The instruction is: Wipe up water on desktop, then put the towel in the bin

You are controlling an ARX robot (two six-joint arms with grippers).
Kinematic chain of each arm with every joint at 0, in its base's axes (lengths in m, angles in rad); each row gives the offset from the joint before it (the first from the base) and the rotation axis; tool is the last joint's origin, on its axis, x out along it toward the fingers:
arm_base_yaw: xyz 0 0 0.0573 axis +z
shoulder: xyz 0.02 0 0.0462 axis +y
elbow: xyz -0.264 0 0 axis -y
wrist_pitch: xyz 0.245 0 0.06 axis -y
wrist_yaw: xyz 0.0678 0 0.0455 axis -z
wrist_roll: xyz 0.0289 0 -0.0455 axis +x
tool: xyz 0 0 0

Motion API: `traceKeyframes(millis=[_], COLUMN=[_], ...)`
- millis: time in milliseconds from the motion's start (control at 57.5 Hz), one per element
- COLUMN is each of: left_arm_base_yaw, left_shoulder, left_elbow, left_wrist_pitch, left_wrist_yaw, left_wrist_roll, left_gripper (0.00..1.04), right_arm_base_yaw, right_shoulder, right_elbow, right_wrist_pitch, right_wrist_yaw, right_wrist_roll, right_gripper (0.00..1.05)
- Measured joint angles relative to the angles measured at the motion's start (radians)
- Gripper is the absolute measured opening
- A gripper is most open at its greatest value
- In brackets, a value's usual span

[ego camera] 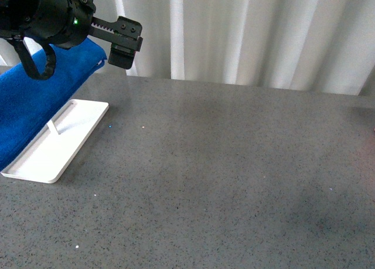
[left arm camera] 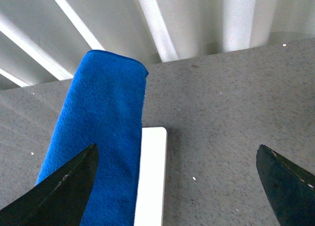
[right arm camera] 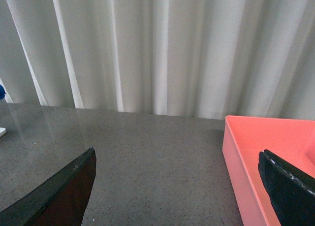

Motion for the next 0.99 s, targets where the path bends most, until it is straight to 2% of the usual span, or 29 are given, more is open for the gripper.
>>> traceKeyframes(millis=[435,679,731,992], left_arm_base_yaw=[0.09,0.16,0.172,0.176], left_shoulder=[0.244,0.31,0.313,0.336], left_elbow=[0.345,0.447,0.459,0.47], left_wrist_pitch=[-0.242,-0.24,-0.252,-0.274], left_wrist_yaw=[0.014,-0.04,-0.022,-0.023], left_wrist_roll=[0.017,0.031,0.025,0.056], left_gripper=[0.98,0.98,0.98,0.98], right_arm_base_yaw=[0.0,0.0,0.0,0.0], right_shoulder=[0.0,0.0,0.0,0.0], right_elbow=[0.0,0.0,0.0,0.0], right_wrist_pitch=[0.0,0.0,0.0,0.0], right_wrist_yaw=[0.0,0.0,0.0,0.0], right_wrist_roll=[0.0,0.0,0.0,0.0], right_gripper=[0.98,0.98,0.98,0.98])
